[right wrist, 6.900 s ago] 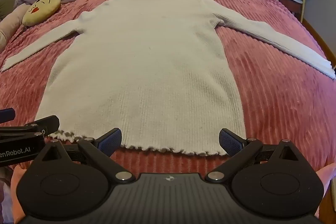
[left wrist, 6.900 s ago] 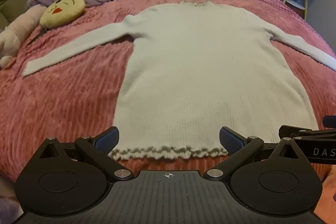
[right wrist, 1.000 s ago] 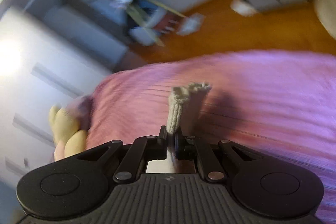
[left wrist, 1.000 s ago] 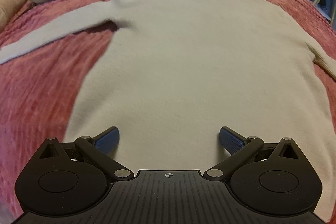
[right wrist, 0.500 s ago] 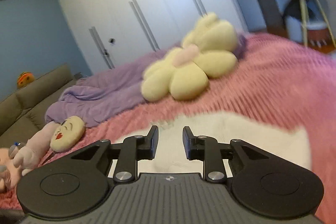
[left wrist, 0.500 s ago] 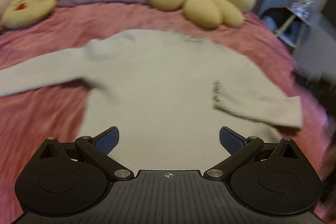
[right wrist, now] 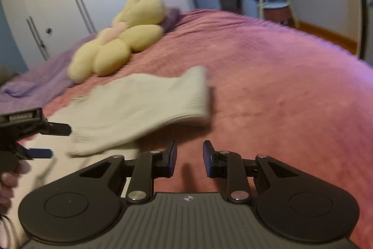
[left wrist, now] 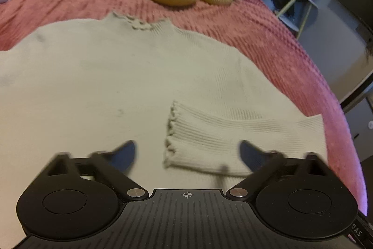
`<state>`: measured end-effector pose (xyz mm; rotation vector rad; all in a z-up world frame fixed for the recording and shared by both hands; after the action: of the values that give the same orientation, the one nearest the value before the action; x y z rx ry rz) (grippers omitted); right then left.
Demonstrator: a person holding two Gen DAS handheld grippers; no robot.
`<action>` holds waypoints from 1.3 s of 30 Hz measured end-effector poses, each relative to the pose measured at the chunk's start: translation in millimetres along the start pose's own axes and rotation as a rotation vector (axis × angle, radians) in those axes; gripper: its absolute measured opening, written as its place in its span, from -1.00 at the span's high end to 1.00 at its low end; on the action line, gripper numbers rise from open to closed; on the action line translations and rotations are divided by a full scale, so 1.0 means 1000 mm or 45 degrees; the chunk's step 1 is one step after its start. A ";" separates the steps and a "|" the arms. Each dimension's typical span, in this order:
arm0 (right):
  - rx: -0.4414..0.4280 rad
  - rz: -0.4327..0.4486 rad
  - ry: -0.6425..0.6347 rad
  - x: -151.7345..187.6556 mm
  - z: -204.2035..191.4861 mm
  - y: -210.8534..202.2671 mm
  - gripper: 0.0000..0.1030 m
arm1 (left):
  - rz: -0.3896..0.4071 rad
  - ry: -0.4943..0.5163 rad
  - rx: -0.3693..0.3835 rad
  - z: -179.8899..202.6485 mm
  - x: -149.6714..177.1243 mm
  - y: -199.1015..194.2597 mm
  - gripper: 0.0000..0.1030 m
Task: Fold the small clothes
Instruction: 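Fold the sleeve across the sweater body with the right gripper while the left gripper grasps the other cuff, then lay the sleeve on the body and open the right gripper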
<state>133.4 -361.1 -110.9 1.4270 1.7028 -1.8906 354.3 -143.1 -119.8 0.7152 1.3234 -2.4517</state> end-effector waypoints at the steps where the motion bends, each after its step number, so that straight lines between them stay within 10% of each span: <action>1: 0.018 0.001 -0.007 0.000 0.001 0.003 0.53 | -0.029 -0.009 -0.003 -0.001 0.001 0.007 -0.31; 5: 0.060 0.020 -0.062 -0.003 -0.004 0.010 0.53 | -0.056 0.024 -0.050 0.001 0.001 0.021 0.11; 7: 0.081 0.043 -0.114 -0.005 -0.009 0.010 0.53 | -0.075 0.054 -0.064 0.003 0.000 0.021 0.68; 17: 0.133 0.038 -0.240 -0.010 -0.040 0.024 0.35 | 0.236 0.155 -0.287 -0.042 -0.056 -0.069 0.72; 25: 0.032 0.105 -0.480 -0.007 -0.110 0.022 0.06 | 0.212 -0.022 -0.606 -0.162 -0.041 -0.099 0.71; 36: 0.126 0.145 -0.786 -0.009 -0.178 0.073 0.10 | 0.222 -0.122 -0.425 -0.194 -0.027 -0.083 0.41; 39: 0.141 0.158 -0.759 -0.013 -0.183 0.082 0.53 | 0.251 -0.120 -0.411 -0.193 -0.030 -0.088 0.67</action>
<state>288.8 -234.9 -126.8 0.8426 1.2136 -2.0833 397.3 66.6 -131.5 0.6067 1.4871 -2.0295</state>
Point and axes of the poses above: each gripper's, at about its wrist camera, not at the fingertips, and y roughly the way its jaws point, z to its right, x to its underside, the point moved 7 cm from there along y, roughly the way its jaws point, and after that the axes turned 11 degrees about x, right-handed, at the moved point
